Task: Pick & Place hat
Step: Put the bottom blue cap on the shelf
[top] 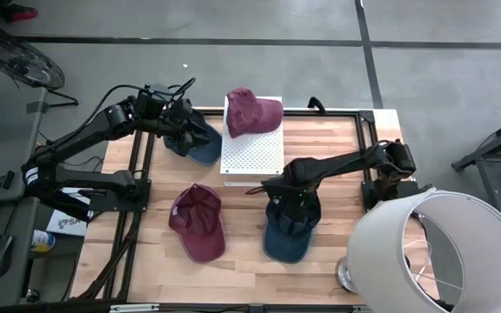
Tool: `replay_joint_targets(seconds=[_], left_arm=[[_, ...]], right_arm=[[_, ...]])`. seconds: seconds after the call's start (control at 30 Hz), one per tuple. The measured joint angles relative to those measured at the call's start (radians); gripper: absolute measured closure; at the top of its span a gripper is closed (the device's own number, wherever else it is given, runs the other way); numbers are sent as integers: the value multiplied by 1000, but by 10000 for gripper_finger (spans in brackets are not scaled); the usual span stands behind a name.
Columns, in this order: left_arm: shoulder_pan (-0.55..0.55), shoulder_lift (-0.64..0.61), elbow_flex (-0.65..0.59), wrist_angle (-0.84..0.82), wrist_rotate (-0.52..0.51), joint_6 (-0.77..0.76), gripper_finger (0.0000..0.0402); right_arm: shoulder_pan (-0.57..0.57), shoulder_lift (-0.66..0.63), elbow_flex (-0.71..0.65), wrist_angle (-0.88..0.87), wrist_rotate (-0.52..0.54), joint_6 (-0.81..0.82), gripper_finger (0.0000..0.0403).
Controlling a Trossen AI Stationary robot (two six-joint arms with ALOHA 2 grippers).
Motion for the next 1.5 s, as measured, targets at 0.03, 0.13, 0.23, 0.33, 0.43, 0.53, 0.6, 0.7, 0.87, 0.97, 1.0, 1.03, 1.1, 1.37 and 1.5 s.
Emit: replay_joint_targets(seconds=[0.03,0.13,0.23,0.33,0.43,0.53,0.6,0.7,0.87,0.97,1.0,1.03,1.1,1.37,1.5], left_arm=[[0,0,0,0,1,0,170],[0,0,0,1,2,0,170],[0,0,0,2,2,0,170],[0,0,0,3,2,0,170],[0,0,0,3,2,0,170],[0,0,0,3,2,0,170],[0,0,0,3,3,0,170],[0,0,0,3,3,0,170],[0,0,0,3,3,0,170],[0,0,0,3,3,0,170],[0,0,0,3,3,0,170],[0,0,0,3,3,0,170],[0,0,0,3,3,0,170],[0,0,0,3,4,0,170],[0,0,0,3,12,0,170]], right_arm=[[-1,-6,-22,23,12,-4,233],[-1,-16,-71,66,77,-55,233],[-1,-16,-109,75,164,-78,233],[-3,-16,-140,88,190,-142,233],[-3,-16,-175,147,168,-236,233],[-3,-16,-203,220,154,-298,233],[-3,-16,-219,252,172,-303,233],[-3,-16,-232,269,212,-302,233],[-3,-17,-233,285,129,-330,234],[7,-21,-233,284,83,-311,234],[12,-22,-233,284,89,-309,234],[15,-23,-233,286,101,-310,234],[19,-23,-233,310,121,-323,234],[24,-23,-233,360,27,-355,234],[24,-23,-233,359,72,-347,234]])
